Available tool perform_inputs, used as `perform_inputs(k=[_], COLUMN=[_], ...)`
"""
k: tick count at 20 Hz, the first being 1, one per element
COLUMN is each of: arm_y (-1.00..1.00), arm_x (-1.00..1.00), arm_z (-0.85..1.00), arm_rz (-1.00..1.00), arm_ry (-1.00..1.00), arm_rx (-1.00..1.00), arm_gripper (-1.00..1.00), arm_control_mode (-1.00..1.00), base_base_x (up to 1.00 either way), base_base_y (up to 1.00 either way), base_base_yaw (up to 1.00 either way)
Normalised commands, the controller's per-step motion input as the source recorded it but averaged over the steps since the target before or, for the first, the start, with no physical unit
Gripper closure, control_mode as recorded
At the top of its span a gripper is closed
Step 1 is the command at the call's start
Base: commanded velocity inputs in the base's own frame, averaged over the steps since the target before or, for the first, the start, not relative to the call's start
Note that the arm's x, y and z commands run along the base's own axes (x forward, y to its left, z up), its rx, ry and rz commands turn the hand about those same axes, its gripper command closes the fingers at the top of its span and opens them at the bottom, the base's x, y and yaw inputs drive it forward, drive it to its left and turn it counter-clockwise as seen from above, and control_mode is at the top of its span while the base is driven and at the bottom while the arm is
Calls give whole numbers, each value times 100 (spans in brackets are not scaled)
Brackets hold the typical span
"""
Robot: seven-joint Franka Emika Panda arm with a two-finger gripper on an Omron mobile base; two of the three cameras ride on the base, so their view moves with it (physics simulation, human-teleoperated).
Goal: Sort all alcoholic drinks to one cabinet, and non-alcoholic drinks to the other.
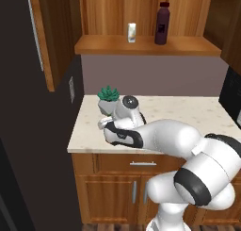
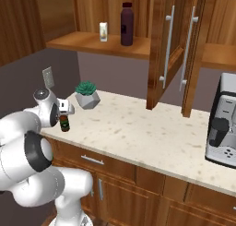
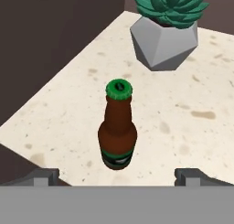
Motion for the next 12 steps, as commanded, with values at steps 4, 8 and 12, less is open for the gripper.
perform_inputs(k=[4, 8, 12], arm_y=[5, 8, 5], arm_x=[12, 15, 13], arm_z=[-7, -8, -7], arm_rz=[-1, -1, -1], arm_ry=[0, 1, 0], arm_rx=[0, 0, 0], arm_gripper=[-100, -100, -100], arm_control_mode=[-100, -100, -100], base_base_x=[0, 0, 0], base_base_y=[0, 0, 0], base_base_yaw=[0, 0, 0])
